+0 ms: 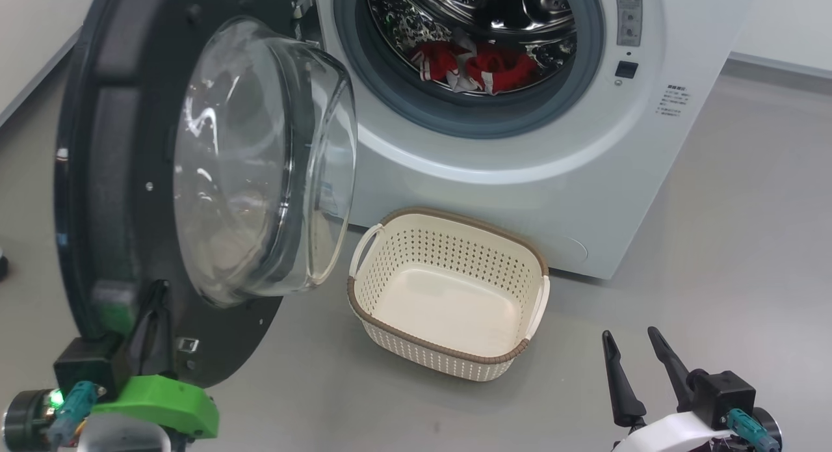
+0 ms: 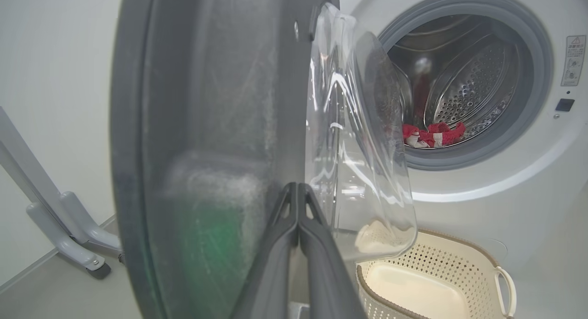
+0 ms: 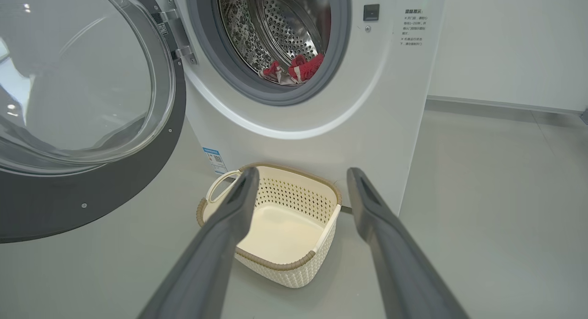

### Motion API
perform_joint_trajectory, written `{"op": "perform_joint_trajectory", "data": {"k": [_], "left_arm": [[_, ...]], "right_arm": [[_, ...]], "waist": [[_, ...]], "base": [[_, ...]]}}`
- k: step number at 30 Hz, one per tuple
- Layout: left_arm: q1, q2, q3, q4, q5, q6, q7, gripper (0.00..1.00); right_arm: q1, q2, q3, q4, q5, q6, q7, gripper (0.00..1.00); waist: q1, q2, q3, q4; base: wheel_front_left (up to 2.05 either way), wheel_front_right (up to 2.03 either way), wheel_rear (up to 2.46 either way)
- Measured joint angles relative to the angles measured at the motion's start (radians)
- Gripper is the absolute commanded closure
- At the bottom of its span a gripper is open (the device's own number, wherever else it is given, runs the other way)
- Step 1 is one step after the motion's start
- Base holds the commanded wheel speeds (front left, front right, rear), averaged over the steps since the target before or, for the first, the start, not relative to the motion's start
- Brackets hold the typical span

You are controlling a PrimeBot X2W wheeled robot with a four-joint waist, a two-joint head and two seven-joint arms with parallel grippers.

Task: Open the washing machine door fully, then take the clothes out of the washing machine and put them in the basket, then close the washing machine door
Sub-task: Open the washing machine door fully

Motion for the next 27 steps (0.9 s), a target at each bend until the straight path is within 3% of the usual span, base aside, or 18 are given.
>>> {"op": "perform_joint_trajectory", "data": {"k": [27], "left_arm": [[-0.159, 0.006, 0.285, 0.206, 0.018, 0.000, -0.019, 1.00]], "right_arm": [[-0.045, -0.027, -0.020, -0.019, -0.006, 0.000, 0.000, 0.00]], "waist": [[0.0000, 0.0000, 0.098, -0.033]], "base": [[0.00, 0.00, 0.00]]}}
